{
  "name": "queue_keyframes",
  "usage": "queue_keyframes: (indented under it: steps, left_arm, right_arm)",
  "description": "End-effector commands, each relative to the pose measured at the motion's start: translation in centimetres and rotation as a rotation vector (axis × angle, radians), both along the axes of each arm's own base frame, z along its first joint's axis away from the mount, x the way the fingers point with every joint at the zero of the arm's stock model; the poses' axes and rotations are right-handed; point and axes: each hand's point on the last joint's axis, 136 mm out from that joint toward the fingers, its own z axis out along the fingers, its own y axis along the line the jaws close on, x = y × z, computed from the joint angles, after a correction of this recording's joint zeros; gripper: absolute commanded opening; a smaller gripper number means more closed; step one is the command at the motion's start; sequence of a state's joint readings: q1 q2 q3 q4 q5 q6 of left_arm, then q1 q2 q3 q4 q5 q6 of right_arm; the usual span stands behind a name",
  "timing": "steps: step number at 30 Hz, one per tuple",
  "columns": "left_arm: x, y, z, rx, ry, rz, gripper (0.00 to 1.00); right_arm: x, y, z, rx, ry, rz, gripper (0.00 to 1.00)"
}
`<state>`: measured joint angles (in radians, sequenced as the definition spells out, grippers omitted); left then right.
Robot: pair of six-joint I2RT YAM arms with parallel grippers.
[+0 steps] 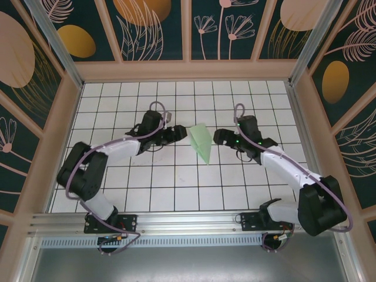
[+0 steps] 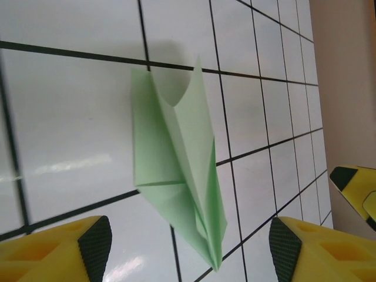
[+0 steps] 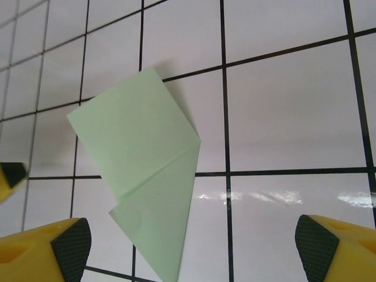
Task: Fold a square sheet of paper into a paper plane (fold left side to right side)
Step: Turn over the paper at the center of the table, then fold the wing for the fifth time at the center of the table.
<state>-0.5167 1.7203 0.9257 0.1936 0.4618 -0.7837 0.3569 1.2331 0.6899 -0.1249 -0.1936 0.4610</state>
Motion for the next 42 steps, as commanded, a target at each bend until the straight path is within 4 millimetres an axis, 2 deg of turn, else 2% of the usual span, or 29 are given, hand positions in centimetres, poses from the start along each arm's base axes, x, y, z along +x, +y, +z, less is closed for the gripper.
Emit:
queue_keyframes:
  steps: [1, 6, 10, 12, 14, 18, 22, 30, 36, 42]
  left_arm:
    - [1.8, -2.8, 1.4, -0.081, -0.034, -0.060, 0.72]
    - [2.8, -4.3, -1.1, -0.077, 0.011, -0.080, 0.67]
    - [3.5, -4.8, -3.0, -0.063, 0.039, -0.080, 0.60]
    - [3.7, -5.1, -3.3, -0.070, 0.038, -0.090, 0.56]
    - [3.8, -5.4, -3.4, -0.076, 0.029, -0.110, 0.47]
    - [4.0, -5.7, -3.7, -0.056, -0.029, -0.159, 0.21]
    - [3.3, -5.7, -3.9, -0.051, -0.057, -0.208, 0.09]
    - [0.9, -5.7, -2.0, -0.104, -0.151, -0.344, 0.00]
    - [-1.1, -5.8, -0.9, -0.176, -0.199, -0.436, 0.00]
    - [-2.1, -5.9, -0.5, -0.208, -0.219, -0.479, 0.00]
  right_arm:
    - [0.5, 1.3, 3.0, 0.229, -0.114, 0.082, 0.93]
    - [0.3, 0.1, 2.9, 0.270, -0.157, 0.073, 0.93]
    - [1.0, -1.2, 3.1, 0.226, -0.221, 0.015, 0.92]
    - [1.2, -1.2, 3.3, 0.226, -0.253, 0.021, 0.91]
    - [1.3, -1.1, 3.2, 0.228, -0.260, 0.027, 0.90]
    - [1.1, 0.4, 2.2, 0.246, -0.202, 0.121, 0.89]
    - [0.9, 1.9, 1.6, 0.262, -0.173, 0.245, 0.86]
    - [2.1, 3.8, 0.7, 0.322, -0.118, 0.429, 0.81]
    - [3.6, 4.8, -1.1, 0.345, -0.093, 0.506, 0.79]
    - [5.0, 5.5, -2.8, 0.372, -0.053, 0.544, 0.75]
